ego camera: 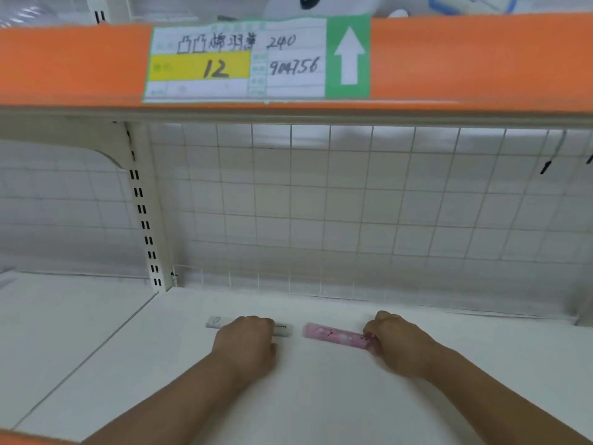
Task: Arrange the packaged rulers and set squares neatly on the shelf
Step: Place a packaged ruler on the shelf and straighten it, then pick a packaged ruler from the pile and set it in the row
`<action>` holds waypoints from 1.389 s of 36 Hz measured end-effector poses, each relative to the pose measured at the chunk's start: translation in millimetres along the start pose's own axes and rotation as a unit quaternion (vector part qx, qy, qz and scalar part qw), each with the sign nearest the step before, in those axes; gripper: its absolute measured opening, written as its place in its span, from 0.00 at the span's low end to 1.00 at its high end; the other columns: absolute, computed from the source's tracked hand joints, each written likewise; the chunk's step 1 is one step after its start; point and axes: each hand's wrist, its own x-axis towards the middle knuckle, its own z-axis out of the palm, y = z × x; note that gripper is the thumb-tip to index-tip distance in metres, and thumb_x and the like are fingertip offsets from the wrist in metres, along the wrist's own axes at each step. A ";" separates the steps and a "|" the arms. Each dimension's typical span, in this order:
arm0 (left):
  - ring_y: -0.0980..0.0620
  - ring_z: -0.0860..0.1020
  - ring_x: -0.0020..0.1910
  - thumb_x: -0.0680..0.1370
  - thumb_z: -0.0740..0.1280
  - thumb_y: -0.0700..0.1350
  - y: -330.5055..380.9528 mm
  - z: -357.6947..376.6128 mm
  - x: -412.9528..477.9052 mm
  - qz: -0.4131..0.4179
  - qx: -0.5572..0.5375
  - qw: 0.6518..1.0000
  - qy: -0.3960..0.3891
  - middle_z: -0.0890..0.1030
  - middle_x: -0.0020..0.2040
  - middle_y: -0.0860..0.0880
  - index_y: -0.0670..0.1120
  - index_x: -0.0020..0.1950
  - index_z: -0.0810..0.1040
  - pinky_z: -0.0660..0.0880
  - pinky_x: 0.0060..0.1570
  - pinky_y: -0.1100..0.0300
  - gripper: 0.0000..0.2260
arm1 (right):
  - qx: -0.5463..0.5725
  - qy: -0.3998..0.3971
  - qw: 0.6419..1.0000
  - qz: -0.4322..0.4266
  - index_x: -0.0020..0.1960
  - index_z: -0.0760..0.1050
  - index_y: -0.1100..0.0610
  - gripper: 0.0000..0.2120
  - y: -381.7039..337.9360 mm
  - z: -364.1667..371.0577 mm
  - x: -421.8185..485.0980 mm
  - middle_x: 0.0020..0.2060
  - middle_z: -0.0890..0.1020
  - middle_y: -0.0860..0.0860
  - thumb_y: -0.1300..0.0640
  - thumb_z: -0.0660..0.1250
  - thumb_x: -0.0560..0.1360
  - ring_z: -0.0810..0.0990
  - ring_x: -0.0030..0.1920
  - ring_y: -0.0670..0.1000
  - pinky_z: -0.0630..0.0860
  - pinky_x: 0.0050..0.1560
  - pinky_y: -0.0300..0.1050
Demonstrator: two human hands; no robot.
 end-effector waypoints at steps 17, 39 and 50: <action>0.49 0.75 0.58 0.81 0.58 0.49 -7.2 -11.3 -34.4 -0.065 0.007 0.998 0.005 0.77 0.59 0.49 0.47 0.59 0.73 0.72 0.52 0.58 0.11 | 0.015 0.038 0.996 -0.081 0.56 0.72 0.52 0.10 -62.7 -21.6 -3.5 0.49 0.66 0.49 0.49 0.59 0.79 0.70 0.61 0.54 0.68 0.54 0.45; 0.44 0.74 0.59 0.80 0.60 0.47 -170.7 -37.4 -143.7 -0.182 0.024 0.982 0.047 0.77 0.58 0.45 0.45 0.57 0.74 0.70 0.50 0.57 0.10 | 0.024 0.046 0.970 -0.239 0.65 0.70 0.51 0.16 -294.6 -22.9 29.7 0.60 0.74 0.50 0.47 0.57 0.80 0.71 0.62 0.52 0.69 0.59 0.45; 0.44 0.74 0.50 0.80 0.60 0.45 -321.9 -54.3 -230.3 -0.187 0.027 0.981 0.053 0.77 0.51 0.44 0.44 0.48 0.71 0.66 0.40 0.57 0.05 | 0.035 0.054 0.960 -0.271 0.66 0.70 0.51 0.17 -473.9 -14.6 32.6 0.60 0.74 0.50 0.47 0.58 0.80 0.71 0.63 0.52 0.69 0.58 0.45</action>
